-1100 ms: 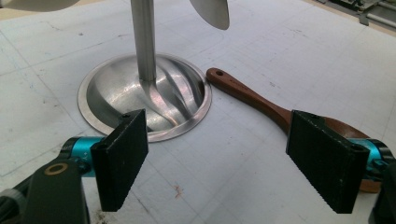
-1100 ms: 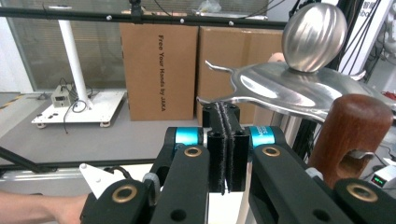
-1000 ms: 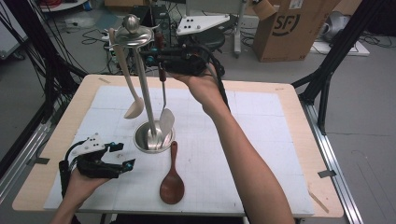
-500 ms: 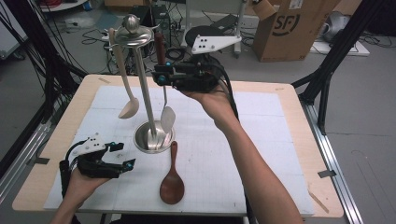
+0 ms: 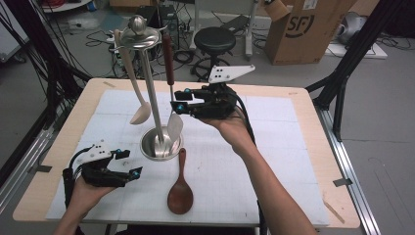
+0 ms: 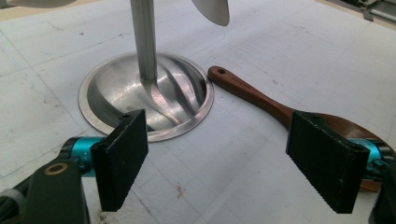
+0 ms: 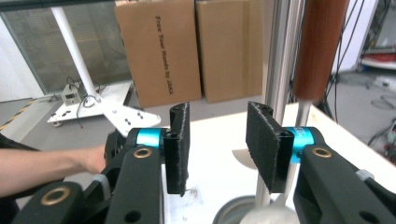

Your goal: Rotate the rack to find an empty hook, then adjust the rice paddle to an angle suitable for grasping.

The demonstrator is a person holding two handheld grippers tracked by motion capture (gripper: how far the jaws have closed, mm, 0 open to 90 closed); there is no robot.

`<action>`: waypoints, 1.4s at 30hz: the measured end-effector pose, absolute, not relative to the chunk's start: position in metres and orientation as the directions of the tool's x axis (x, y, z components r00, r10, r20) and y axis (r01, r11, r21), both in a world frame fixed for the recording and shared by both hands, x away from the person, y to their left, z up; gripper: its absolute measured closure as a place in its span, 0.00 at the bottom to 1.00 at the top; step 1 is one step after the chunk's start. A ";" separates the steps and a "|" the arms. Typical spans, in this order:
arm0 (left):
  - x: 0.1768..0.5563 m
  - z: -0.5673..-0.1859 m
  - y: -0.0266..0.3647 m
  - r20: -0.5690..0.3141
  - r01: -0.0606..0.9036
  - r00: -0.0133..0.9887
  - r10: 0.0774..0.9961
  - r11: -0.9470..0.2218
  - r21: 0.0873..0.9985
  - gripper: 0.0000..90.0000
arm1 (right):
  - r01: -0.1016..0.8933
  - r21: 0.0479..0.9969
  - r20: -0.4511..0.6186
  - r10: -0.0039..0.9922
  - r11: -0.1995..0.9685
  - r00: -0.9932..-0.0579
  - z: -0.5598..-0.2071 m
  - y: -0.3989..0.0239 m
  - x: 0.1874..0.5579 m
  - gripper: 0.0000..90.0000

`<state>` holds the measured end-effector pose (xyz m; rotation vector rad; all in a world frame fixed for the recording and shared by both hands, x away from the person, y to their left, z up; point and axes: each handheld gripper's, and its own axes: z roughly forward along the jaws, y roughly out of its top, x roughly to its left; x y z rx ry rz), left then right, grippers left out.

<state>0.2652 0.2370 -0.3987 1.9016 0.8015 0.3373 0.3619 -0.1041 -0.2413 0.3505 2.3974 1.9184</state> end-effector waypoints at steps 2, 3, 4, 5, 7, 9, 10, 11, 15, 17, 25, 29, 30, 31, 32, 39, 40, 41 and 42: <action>0.265 -0.399 0.237 -0.114 0.382 0.742 0.661 -0.277 0.882 0.24 | 0.153 0.967 0.110 0.208 0.203 -0.972 -0.248 -0.106 0.361 0.65; 0.264 -0.398 0.237 -0.112 0.380 0.741 0.662 -0.277 0.883 0.24 | 0.163 0.965 0.119 0.212 0.206 -0.970 -0.251 -0.107 0.360 0.64; 0.264 -0.398 0.237 -0.112 0.380 0.741 0.662 -0.276 0.883 0.24 | 0.166 0.965 0.121 0.215 0.205 -0.969 -0.254 -0.107 0.360 0.64; 0.264 -0.398 0.237 -0.113 0.381 0.741 0.662 -0.276 0.883 0.24 | 0.171 0.964 0.126 0.216 0.205 -0.968 -0.257 -0.108 0.359 0.64; 0.265 -0.399 0.237 -0.113 0.381 0.741 0.662 -0.275 0.883 0.24 | 0.175 0.961 0.127 0.220 0.214 -0.967 -0.262 -0.109 0.357 0.63; 0.265 -0.399 0.236 -0.117 0.381 0.741 0.661 -0.272 0.883 0.24 | 0.181 0.958 0.132 0.221 0.221 -0.966 -0.269 -0.110 0.355 0.63; 0.265 -0.399 0.236 -0.118 0.382 0.741 0.661 -0.272 0.883 0.24 | 0.186 0.956 0.135 0.221 0.227 -0.966 -0.272 -0.110 0.355 0.63; 0.265 -0.399 0.236 -0.118 0.383 0.741 0.661 -0.271 0.883 0.24 | 0.195 0.954 0.143 0.224 0.230 -0.964 -0.275 -0.110 0.354 0.63; 0.265 -0.400 0.234 -0.112 0.381 0.745 0.658 -0.281 0.881 0.24 | 0.210 0.946 0.153 0.228 0.248 -0.961 -0.287 -0.111 0.352 0.63; 0.265 -0.400 0.234 -0.112 0.382 0.744 0.659 -0.281 0.880 0.24 | 0.221 0.942 0.161 0.235 0.254 -0.959 -0.294 -0.112 0.350 0.63; 0.265 -0.400 0.234 -0.111 0.382 0.738 0.666 -0.277 0.882 0.24 | 0.240 0.926 0.170 0.246 0.292 -0.954 -0.318 -0.115 0.342 0.68; 0.265 -0.400 0.234 -0.111 0.382 0.741 0.662 -0.279 0.881 0.24 | 0.250 0.915 0.172 0.255 0.316 -0.952 -0.332 -0.115 0.338 0.74; 0.265 -0.400 0.234 -0.110 0.381 0.741 0.663 -0.280 0.881 0.24 | 0.253 0.913 0.173 0.258 0.320 -0.951 -0.335 -0.115 0.337 0.76; 0.265 -0.400 0.234 -0.111 0.382 0.741 0.663 -0.279 0.881 0.24 | 0.253 0.911 0.173 0.255 0.327 -0.952 -0.339 -0.115 0.336 0.79; 0.265 -0.400 0.234 -0.111 0.382 0.739 0.664 -0.278 0.881 0.24 | 0.260 0.905 0.178 0.256 0.336 -0.950 -0.343 -0.115 0.334 0.82; 0.265 -0.399 0.234 -0.112 0.383 0.737 0.666 -0.275 0.882 0.24 | 0.272 0.882 0.191 0.237 0.385 -0.953 -0.364 -0.110 0.328 0.98; 0.265 -0.399 0.234 -0.112 0.383 0.737 0.667 -0.275 0.882 0.24 | 0.276 0.878 0.194 0.236 0.390 -0.952 -0.366 -0.109 0.327 0.99; 0.265 -0.399 0.234 -0.112 0.383 0.737 0.667 -0.275 0.882 0.24 | 0.281 0.875 0.198 0.239 0.394 -0.951 -0.369 -0.108 0.326 0.99; 0.265 -0.399 0.234 -0.111 0.383 0.737 0.667 -0.276 0.882 0.24 | 0.288 0.871 0.204 0.242 0.397 -0.949 -0.372 -0.108 0.325 0.99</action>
